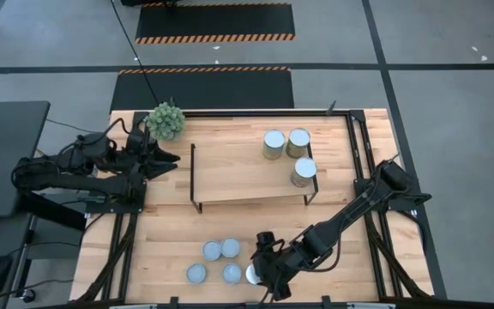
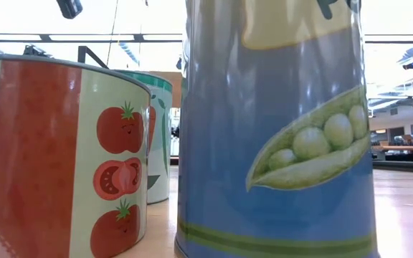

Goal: Pick and place cans onto a shelf
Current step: Put the dark blue can on the shelf aligned with the light blue can

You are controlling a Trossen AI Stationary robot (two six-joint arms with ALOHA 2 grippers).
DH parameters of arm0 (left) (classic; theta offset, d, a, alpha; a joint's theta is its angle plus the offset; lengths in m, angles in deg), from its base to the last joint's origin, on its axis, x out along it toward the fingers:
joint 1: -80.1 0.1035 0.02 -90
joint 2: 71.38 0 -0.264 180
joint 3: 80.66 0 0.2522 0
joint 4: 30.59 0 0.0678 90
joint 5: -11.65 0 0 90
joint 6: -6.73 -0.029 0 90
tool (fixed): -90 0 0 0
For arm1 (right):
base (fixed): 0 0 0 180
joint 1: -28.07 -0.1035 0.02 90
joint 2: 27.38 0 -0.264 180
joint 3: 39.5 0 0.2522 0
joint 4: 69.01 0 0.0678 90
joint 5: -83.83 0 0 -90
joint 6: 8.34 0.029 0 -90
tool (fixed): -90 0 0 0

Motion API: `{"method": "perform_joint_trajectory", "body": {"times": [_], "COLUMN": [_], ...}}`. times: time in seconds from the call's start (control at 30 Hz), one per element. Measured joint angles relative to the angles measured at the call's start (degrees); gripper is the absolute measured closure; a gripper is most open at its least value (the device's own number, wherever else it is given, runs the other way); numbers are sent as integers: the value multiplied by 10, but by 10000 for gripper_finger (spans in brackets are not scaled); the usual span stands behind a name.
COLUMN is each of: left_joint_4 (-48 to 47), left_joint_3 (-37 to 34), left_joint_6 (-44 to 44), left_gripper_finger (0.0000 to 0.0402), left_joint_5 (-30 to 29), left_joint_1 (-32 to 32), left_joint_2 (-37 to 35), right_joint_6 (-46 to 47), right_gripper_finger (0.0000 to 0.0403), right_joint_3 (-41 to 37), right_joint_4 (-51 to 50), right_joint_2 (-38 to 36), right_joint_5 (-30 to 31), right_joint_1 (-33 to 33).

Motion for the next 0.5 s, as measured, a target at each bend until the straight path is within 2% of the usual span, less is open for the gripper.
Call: {"method": "perform_joint_trajectory", "body": {"times": [0.27, 0.5], "left_joint_4": [4, 6], "left_joint_3": [-1, -1], "left_joint_6": [-1, -1], "left_gripper_finger": [200, 200], "left_joint_5": [17, 17], "left_joint_1": [-8, -18], "left_joint_2": [39, 67], "right_joint_6": [-26, -33], "right_gripper_finger": [43, 19], "right_joint_3": [1, -1], "right_joint_4": [-10, 8], "right_joint_2": [6, 43], "right_joint_5": [0, -29], "right_joint_1": [0, 4]}}
